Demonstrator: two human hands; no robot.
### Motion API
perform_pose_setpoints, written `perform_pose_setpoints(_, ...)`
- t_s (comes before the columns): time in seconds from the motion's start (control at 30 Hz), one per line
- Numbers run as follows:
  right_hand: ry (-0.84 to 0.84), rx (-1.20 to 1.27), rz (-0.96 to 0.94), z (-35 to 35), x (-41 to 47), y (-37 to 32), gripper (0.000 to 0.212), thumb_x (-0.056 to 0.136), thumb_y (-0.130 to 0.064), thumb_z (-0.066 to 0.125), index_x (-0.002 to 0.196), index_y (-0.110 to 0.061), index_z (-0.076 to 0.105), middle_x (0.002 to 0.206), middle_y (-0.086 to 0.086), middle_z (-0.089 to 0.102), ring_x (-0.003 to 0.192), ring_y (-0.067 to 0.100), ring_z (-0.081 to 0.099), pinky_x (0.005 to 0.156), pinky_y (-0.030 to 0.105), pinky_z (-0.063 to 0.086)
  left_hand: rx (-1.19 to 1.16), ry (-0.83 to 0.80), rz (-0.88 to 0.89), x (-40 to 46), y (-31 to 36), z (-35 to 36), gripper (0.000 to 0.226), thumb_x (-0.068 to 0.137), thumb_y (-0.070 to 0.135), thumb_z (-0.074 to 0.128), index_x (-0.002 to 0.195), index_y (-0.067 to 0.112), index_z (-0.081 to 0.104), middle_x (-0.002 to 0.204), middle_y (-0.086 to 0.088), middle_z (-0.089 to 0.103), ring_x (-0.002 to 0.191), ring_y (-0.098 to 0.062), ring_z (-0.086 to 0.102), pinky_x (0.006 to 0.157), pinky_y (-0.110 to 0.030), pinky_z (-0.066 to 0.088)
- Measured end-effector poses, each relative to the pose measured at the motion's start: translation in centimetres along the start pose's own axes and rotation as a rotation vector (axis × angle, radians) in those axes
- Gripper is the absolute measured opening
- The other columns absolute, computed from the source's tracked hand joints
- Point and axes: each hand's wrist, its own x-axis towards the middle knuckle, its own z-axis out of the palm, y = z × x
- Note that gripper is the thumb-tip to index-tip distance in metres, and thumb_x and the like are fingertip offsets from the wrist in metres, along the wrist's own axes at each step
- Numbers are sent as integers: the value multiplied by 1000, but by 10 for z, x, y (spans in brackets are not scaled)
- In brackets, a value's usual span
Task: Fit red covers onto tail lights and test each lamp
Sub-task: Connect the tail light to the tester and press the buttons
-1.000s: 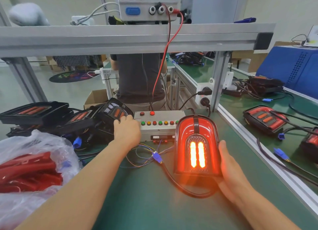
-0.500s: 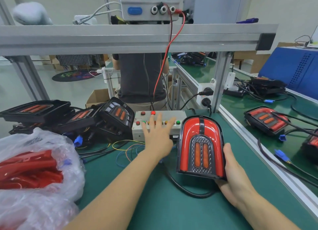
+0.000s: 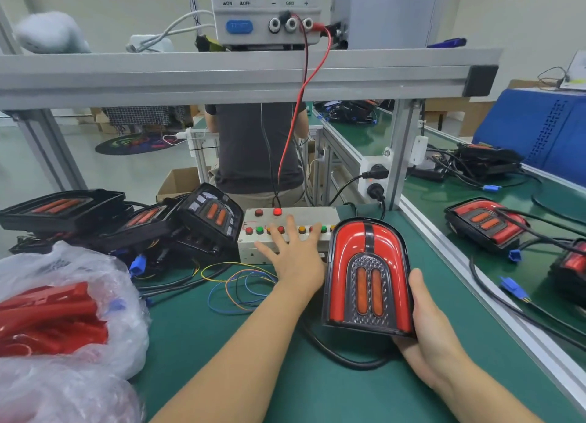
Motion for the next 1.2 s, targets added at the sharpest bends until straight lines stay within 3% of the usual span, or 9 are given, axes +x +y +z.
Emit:
perform_pose_setpoints(0.13, 29, 47, 7, -1, 0, -2, 55, 92, -61, 40, 114, -19, 68, 104, 8, 75, 92, 22, 73, 79, 40, 52, -24, -42, 4, 1, 1, 1, 75, 92, 15, 50, 146, 49, 11, 159, -8, -14, 140, -46, -20, 104, -73, -7)
perform_pose_setpoints(0.43, 39, 99, 24, 2, 0, -7, 53, 95, -58, 39, 110, -18, 71, 101, 9, 75, 88, 23, 74, 67, 34, 58, -25, -68, 14, 6, 1, 4, 81, 89, 5, 47, 145, 51, 11, 159, -6, -15, 140, -46, -20, 102, -75, -2)
perform_pose_setpoints(0.6, 29, 115, 14, 1, 1, -9, 52, 95, -58, 40, 110, -18, 71, 102, 11, 75, 88, 26, 74, 72, 40, 59, -22, -70, -9, 7, 2, 7, 89, 86, -6, 41, 144, 54, 10, 157, -6, -22, 140, -44, -24, 103, -75, 1)
perform_pose_setpoints(0.7, 21, 113, 0, 3, 3, -14, 54, 94, -59, 40, 110, -18, 71, 103, 12, 75, 91, 27, 73, 80, 43, 54, -40, -76, -17, 8, 3, 7, 81, 91, 1, 44, 144, 53, 11, 158, -6, -22, 140, -44, -24, 103, -75, 1)
perform_pose_setpoints(0.83, 7, 144, -12, 7, 5, -22, 56, 93, -59, 41, 111, -15, 71, 106, 12, 74, 93, 25, 73, 79, 42, 52, -45, -104, -21, 10, 3, 8, 68, 99, 11, 37, 145, 53, 9, 158, -5, -22, 140, -42, -24, 103, -74, 2)
perform_pose_setpoints(0.97, 2, 129, -21, 10, 7, -26, 58, 92, -61, 42, 115, -16, 70, 109, 11, 73, 98, 26, 71, 93, 46, 50, -61, -112, -29, 10, 4, 8, 56, 102, 22, 35, 144, 51, 15, 158, -4, -21, 140, -42, -24, 103, -74, 2)
perform_pose_setpoints(1.2, 8, 97, -20, 13, 4, -29, 60, 92, -61, 40, 120, -15, 67, 110, 12, 73, 100, 27, 71, 99, 49, 48, -68, -100, -34, 10, 4, 7, 57, 102, 24, 38, 144, 53, 14, 158, -3, -20, 141, -42, -22, 103, -74, 2)
